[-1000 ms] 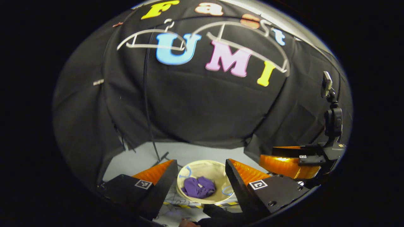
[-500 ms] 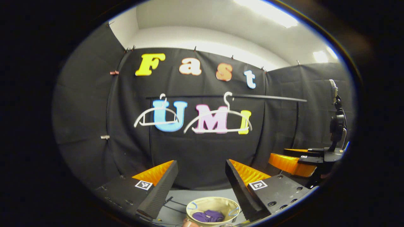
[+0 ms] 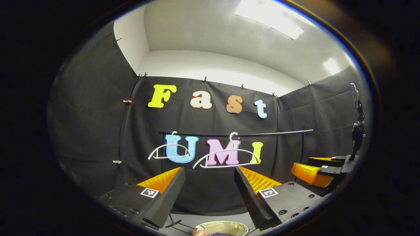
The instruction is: Grasp the clothes on the hanger with both hands and then place them into the laundry hamper below.
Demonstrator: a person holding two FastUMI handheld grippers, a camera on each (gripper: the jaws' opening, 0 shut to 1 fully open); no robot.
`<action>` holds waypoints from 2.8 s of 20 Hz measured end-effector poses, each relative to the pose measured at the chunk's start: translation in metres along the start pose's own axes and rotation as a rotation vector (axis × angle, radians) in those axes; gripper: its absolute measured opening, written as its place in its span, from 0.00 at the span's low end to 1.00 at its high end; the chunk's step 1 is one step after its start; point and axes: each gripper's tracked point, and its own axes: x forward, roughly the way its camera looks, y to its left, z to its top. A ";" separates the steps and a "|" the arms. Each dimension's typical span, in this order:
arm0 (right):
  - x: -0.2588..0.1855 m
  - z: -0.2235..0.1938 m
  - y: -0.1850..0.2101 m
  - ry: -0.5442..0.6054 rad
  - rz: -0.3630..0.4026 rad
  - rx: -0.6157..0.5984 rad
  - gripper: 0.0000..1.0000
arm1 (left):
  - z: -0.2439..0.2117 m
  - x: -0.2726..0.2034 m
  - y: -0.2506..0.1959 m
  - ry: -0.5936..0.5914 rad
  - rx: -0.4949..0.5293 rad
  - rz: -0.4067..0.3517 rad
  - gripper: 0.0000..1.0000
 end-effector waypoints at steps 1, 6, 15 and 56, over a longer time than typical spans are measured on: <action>0.003 -0.001 -0.006 0.008 -0.007 0.008 0.97 | 0.000 0.001 -0.002 0.002 0.001 -0.001 0.95; 0.013 -0.022 -0.016 0.076 -0.009 -0.005 0.97 | -0.002 -0.002 -0.003 0.032 -0.011 -0.008 0.92; 0.017 -0.006 0.004 0.038 0.094 -0.012 0.97 | 0.005 -0.017 -0.012 0.015 -0.020 0.039 0.95; 0.048 -0.021 -0.007 0.053 0.112 0.017 0.97 | -0.007 -0.001 -0.038 0.045 0.011 0.013 0.95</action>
